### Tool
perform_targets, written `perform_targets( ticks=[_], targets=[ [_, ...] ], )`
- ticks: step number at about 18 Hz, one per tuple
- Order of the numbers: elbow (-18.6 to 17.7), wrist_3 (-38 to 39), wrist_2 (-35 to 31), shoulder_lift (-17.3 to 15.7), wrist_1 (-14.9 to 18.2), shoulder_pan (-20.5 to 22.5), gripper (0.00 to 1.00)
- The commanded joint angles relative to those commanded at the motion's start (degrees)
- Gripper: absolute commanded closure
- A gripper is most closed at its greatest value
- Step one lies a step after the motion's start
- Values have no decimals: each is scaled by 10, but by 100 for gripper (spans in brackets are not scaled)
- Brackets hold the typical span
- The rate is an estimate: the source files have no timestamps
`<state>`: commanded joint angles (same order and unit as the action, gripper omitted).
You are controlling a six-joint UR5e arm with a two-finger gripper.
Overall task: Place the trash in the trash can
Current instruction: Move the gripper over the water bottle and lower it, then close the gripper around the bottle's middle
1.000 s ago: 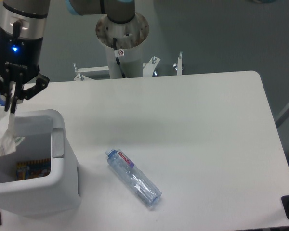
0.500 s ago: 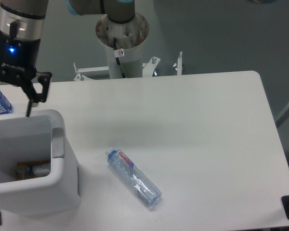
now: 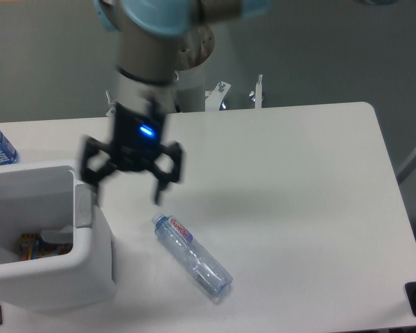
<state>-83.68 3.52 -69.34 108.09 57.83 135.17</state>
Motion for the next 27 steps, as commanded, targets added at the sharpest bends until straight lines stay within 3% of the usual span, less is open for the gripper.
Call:
perform_targets(
  ticks=[4, 10, 16, 22, 27],
  targets=[
    [16, 3, -59, 62, 1, -2, 0],
    [3, 0, -118, 125, 3, -5, 0],
    [8, 3, -126, 157, -1, -11, 0],
    [14, 1, -167, 192, -38, -12, 0],
    [16, 3, -170, 202, -45, -18, 0]
  ],
)
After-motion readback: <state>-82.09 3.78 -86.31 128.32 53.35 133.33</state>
